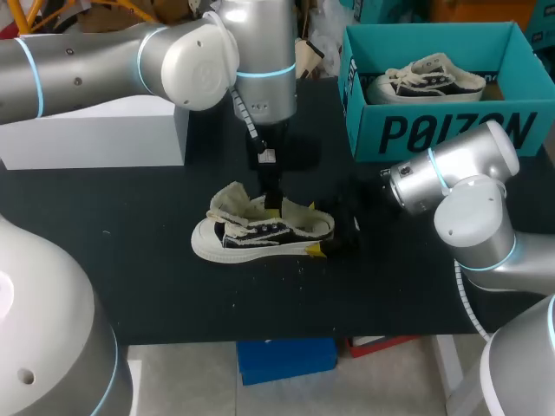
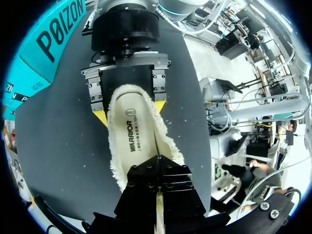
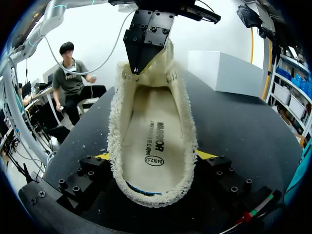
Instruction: Take the shoe out of the shoebox, open the shoe tongue, remove and reinsert the insole, then place the shoe into the shoebox
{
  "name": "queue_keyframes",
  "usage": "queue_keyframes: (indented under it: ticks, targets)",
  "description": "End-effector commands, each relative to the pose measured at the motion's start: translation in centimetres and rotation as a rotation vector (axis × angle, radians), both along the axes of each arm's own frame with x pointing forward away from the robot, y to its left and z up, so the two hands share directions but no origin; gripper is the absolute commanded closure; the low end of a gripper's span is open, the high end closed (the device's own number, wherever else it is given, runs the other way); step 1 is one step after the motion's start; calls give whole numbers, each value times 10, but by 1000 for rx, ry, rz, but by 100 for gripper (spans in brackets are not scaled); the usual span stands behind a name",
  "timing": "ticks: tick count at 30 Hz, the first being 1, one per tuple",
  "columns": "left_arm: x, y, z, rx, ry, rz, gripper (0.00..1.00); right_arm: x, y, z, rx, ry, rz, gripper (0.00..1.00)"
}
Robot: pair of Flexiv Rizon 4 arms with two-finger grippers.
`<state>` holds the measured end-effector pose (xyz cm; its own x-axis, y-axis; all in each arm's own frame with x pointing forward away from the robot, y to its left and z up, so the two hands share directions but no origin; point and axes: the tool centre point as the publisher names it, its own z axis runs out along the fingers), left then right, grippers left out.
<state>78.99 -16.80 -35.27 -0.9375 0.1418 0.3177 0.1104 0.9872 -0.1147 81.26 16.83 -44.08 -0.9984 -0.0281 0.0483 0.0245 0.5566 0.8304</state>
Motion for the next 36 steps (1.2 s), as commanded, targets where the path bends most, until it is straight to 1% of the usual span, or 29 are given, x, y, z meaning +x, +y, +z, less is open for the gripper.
queue_keyframes:
  ticks: [1, 12, 19, 25, 36]
  targets:
    - [3, -6, -18, -12, 19, 8, 100, 0, 1, -5, -2, 1, -1, 100]
    - [-5, -20, -38, -15, 42, 34, 100, 0, 1, -5, -2, 1, -1, 100]
    - [-15, -24, -48, -15, 59, 43, 100, 0, 1, -5, -2, 1, -1, 100]
    - [-18, -25, -58, -9, 81, 54, 100, 0, 1, -5, -2, 1, -1, 100]
    - [-19, -25, -58, -6, 84, 55, 100, 0, 1, -5, -2, 1, -1, 100]
